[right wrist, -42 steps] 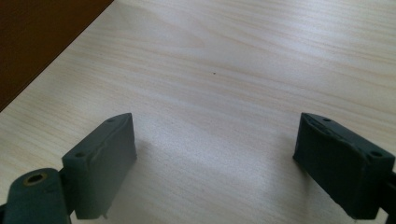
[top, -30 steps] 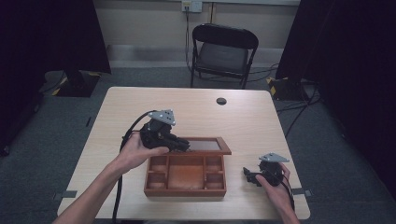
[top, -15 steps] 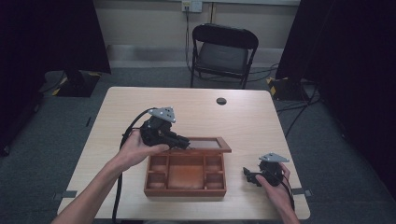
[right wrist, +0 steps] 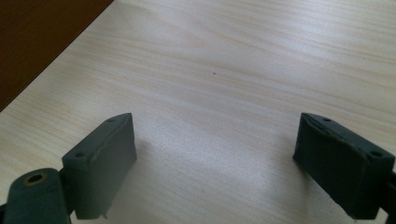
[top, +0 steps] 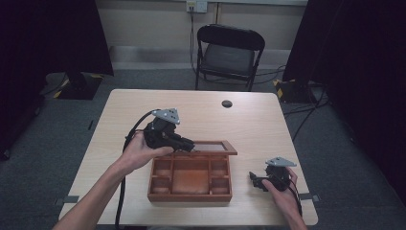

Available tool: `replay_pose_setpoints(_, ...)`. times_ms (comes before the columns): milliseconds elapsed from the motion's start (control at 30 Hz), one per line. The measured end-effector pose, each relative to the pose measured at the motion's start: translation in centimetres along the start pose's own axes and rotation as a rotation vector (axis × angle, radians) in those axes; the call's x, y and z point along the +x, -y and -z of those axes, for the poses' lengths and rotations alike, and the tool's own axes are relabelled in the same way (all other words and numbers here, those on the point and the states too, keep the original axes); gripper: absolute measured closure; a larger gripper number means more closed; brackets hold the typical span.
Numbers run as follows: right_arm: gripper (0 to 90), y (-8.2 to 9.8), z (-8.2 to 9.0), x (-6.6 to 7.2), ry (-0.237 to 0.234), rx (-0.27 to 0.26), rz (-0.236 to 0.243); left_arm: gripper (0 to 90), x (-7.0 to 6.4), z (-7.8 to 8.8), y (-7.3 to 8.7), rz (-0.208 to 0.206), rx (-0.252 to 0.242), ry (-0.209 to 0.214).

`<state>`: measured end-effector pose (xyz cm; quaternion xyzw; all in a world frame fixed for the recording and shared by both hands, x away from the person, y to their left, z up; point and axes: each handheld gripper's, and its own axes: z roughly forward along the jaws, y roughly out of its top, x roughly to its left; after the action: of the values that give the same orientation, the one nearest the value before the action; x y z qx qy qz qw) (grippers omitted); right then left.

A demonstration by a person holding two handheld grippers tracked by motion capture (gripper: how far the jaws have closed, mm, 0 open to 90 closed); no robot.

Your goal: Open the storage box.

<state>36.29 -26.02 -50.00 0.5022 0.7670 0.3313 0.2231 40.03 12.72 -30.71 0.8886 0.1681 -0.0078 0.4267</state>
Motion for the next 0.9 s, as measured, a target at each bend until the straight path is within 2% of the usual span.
replay_pose_setpoints(167, 11.8, 0.0, 0.0, 0.0, 0.0, 0.0, 0.0, 82.5, 0.09, 0.08, -0.2, 0.002, 0.005, -0.006)
replay_pose_setpoints(900, 11.7, -0.01, -0.01, -0.01, 0.0, 0.0, 0.0, 82.5, 0.28, 0.3, -0.4, 0.02, -0.028, -0.023)
